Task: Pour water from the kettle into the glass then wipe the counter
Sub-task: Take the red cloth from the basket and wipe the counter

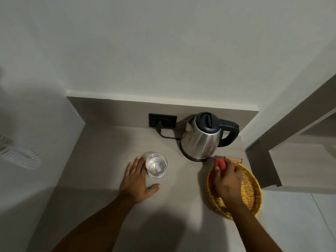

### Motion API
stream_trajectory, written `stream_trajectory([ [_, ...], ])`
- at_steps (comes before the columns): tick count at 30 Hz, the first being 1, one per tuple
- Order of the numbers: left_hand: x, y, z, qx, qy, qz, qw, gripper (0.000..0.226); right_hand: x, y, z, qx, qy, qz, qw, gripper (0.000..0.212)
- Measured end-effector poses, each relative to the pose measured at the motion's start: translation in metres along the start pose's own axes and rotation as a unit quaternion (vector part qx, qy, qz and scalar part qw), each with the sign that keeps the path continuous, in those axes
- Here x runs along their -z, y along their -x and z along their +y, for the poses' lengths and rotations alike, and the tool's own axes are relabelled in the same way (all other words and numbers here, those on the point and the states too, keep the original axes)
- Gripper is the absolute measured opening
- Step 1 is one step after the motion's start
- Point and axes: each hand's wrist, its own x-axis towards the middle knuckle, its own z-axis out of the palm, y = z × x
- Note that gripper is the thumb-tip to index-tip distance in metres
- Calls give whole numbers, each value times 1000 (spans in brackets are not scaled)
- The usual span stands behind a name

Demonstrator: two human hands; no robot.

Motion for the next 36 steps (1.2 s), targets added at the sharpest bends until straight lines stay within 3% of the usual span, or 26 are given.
stream_trajectory([
  [2, 12, -6, 10, 42, 98, -3, 994, 123, -10, 17, -23, 74, -19, 12, 997, 49],
  [6, 33, -18, 26, 44, 259, 63, 963, 91, -57, 58, -55, 187, 25, -83, 979, 54],
  [12, 49, -13, 29, 44, 309, 112, 943, 78, -91, 72, -39, 237, 120, -172, 948, 62],
  [16, 66, 8, 6, 87, 340, 150, 924, 71, -113, 106, -44, 355, 73, -264, 894, 55],
  [19, 81, 36, -9, 135, 309, 182, 924, 68, -149, 82, -89, 439, 71, -245, 861, 56],
  [23, 98, 67, -21, 177, 287, 161, 928, 69, -171, 14, -142, 352, 138, -206, 903, 56],
  [28, 100, 86, -17, 170, 268, 168, 933, 61, -134, 17, -83, 285, 111, -148, 941, 58],
  [32, 98, 85, -11, 165, 277, 166, 932, 62, -116, 88, -31, 281, 102, -178, 937, 54],
  [36, 96, 89, -15, 175, 273, 163, 932, 73, -145, 124, -74, 332, 59, -217, 916, 48],
])
